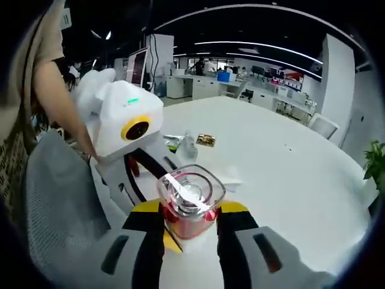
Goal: Arrange the skincare products in the storage area until every visible bottle or jar stands upright without overlapping.
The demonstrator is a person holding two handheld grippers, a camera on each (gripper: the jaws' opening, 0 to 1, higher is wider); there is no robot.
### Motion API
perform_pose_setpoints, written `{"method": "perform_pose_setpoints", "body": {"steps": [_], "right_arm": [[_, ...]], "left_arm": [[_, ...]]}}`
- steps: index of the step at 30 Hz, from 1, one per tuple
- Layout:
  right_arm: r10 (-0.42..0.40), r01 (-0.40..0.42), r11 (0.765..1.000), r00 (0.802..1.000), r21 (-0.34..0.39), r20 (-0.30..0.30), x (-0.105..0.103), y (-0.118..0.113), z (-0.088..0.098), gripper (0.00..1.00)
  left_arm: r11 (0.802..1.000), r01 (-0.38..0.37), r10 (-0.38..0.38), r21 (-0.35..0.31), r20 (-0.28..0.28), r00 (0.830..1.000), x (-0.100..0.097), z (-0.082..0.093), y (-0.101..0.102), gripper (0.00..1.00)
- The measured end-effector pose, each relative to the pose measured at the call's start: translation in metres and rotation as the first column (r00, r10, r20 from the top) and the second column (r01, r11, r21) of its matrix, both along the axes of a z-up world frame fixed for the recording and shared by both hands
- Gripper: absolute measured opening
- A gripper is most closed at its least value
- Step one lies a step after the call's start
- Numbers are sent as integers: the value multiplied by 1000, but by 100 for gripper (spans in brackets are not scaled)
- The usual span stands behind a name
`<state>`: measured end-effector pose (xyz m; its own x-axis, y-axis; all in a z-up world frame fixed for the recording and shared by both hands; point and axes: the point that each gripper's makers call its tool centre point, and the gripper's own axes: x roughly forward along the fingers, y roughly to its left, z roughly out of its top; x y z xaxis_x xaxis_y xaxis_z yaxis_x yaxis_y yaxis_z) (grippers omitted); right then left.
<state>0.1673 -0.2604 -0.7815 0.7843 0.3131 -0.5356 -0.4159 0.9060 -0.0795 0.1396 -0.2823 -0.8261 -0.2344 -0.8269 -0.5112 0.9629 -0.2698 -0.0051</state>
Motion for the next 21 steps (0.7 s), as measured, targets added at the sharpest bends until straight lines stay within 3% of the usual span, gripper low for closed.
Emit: {"method": "perform_pose_setpoints", "body": {"steps": [21], "right_arm": [[43, -42, 999, 998, -21, 40, 44, -55, 0, 34]], "left_arm": [[999, 31, -31, 11, 47, 998, 44, -1, -54, 27]]}}
